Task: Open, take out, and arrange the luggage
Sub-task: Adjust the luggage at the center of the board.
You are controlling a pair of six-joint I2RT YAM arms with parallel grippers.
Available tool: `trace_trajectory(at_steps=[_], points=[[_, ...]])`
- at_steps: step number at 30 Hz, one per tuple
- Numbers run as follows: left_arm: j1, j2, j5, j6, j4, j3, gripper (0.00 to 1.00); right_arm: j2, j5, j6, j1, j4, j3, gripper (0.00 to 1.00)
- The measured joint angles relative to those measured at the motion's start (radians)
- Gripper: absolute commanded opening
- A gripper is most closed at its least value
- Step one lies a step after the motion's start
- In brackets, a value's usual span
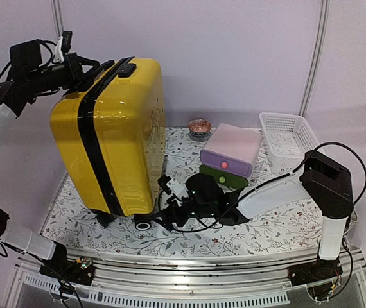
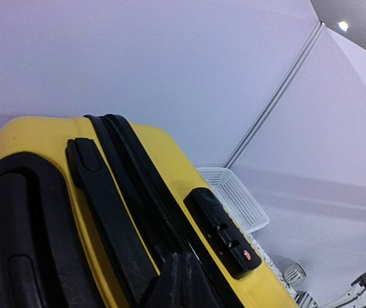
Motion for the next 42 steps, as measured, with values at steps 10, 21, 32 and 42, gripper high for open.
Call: trace_trajectory(at_steps=[10, 21, 32, 42], points=[[-0.154, 0.126, -0.253, 0.05, -0.237, 0.24, 0.34, -0.105, -0.028, 0.005, -0.089, -0.047, -0.075, 0.96], [-0.063, 0.06, -0.259, 0.06, -0.328, 0.272, 0.6, -0.268, -0.042, 0.014, -0.167, -0.052, -0.076, 0.96], [0.351, -0.209, -0.045, 0.048, -0.19, -0.355, 0.56, -0.363, -0.176, 0.077, -0.343, -0.166, 0.132, 0.83], [0.478, -0.306, 0.03, 0.043, -0.029, -0.84, 0.54, -0.233, -0.151, 0.12, -0.366, -0.35, 0.555, 0.22]])
